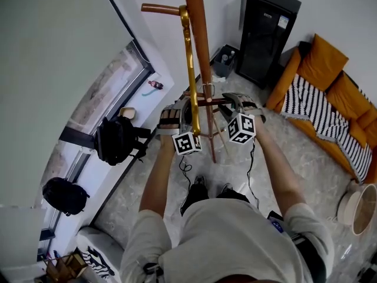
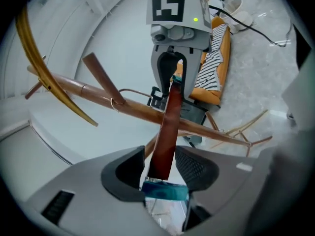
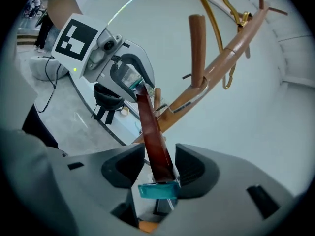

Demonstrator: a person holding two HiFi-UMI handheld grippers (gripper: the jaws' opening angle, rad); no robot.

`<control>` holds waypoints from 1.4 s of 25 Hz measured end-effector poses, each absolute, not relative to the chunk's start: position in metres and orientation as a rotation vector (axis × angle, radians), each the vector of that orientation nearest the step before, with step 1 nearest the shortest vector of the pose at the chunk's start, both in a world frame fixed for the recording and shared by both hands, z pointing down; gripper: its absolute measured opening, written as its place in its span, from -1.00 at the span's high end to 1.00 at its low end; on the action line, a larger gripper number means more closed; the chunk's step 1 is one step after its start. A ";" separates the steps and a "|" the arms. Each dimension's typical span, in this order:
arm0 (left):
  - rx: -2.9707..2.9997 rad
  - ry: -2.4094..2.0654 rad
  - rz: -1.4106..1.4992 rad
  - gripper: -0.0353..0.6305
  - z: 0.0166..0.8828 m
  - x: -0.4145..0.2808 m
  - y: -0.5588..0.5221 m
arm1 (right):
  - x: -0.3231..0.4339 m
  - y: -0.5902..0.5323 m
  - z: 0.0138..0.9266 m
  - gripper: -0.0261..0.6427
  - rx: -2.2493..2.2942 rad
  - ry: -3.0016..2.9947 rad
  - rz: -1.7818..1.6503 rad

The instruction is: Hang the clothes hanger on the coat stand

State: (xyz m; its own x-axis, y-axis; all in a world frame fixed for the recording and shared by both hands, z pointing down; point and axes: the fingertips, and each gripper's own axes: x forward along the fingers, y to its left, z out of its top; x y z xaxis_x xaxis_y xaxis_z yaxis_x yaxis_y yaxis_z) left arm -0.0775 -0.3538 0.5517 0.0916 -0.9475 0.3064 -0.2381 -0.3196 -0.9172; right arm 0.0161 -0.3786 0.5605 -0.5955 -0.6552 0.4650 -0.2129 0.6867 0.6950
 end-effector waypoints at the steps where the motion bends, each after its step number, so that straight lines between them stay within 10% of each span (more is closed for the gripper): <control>1: -1.669 1.208 -1.244 0.33 0.549 -0.078 -0.352 | 0.019 -0.376 0.559 0.35 0.682 -2.170 -0.771; 25: -1.752 1.394 -0.867 0.20 0.512 -0.053 -0.268 | 0.063 -0.274 0.533 0.34 0.995 -2.500 -0.479; 35: -2.082 1.641 -0.493 0.32 0.495 -0.052 -0.181 | 0.058 -0.196 0.503 0.70 1.215 -2.594 -0.382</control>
